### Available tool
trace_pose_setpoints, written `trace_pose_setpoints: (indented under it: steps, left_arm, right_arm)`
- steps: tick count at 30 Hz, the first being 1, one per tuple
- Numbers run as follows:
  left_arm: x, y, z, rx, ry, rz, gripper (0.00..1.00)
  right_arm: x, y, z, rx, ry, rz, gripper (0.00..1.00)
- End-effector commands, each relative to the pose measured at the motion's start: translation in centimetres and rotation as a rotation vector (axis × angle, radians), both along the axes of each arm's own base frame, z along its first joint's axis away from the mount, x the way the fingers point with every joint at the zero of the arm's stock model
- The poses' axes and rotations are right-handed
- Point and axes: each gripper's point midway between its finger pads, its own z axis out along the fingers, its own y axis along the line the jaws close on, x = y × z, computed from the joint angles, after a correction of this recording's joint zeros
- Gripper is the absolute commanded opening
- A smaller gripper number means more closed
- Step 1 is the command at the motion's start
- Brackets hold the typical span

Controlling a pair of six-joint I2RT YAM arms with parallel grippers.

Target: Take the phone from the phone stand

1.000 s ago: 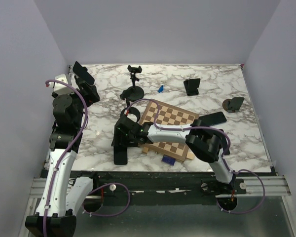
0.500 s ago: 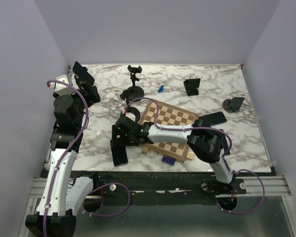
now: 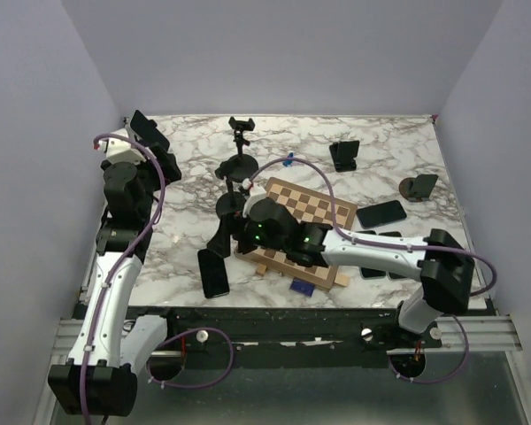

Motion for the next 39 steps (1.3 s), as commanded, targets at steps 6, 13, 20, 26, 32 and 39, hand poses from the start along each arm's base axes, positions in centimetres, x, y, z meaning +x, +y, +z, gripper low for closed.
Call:
trace_pose_setpoints:
  steps: [6,13,20,26,32,39]
  left_arm:
    - [3.7,3.4,-2.7,-0.163,0.056,0.019,0.81]
    - [6.6,7.2,-1.5,-0.250,-0.026,-0.002,0.80]
    - [10.1,8.7,0.3,-0.185,-0.095,-0.049,0.78]
    - [13.7,9.0,0.5,-0.204,-0.086,-0.110,0.71]
    - [16.1,9.3,-0.1,-0.222,-0.059,-0.139,0.62]
    - [16.9,9.4,-1.9,-0.211,-0.013,-0.164,0.53]
  right_arm:
    - [1.1,-5.4,3.5,0.065,-0.217,-0.044,0.92]
    - [2.3,-8.9,3.5,0.066,-0.218,-0.064,0.92]
    - [2.5,-10.6,5.0,0.102,-0.243,-0.053,0.92]
    - [2.7,-11.3,5.6,0.107,-0.269,-0.055,0.92]
    - [3.2,-11.1,5.4,0.100,-0.262,-0.051,0.92]
    - [3.4,-10.2,4.7,0.097,-0.245,-0.022,0.92]
